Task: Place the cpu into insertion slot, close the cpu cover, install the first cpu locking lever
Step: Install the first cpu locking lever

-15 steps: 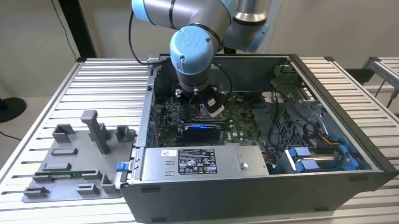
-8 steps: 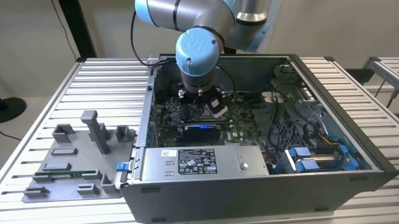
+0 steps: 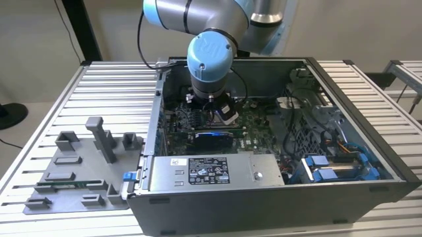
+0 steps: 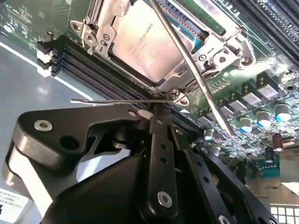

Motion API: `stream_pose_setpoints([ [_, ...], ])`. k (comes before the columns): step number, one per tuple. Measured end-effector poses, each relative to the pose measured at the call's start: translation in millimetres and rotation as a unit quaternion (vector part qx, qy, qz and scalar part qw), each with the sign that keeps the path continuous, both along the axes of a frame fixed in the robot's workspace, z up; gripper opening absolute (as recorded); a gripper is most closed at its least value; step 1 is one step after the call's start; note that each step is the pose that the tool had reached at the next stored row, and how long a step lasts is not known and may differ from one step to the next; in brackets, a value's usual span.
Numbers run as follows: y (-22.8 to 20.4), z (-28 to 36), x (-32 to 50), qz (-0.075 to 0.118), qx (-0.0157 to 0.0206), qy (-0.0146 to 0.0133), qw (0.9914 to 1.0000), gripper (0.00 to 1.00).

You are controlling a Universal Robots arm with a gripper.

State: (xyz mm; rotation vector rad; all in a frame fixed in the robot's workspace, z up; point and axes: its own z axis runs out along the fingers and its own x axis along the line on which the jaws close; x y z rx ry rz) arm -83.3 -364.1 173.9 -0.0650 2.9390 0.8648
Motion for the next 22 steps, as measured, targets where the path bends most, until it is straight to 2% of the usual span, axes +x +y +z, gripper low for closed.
stream_pose_setpoints([
  [22, 0.0, -0.1, 0.0, 0.0, 0.0001, -0.0001, 1.0, 0.0],
])
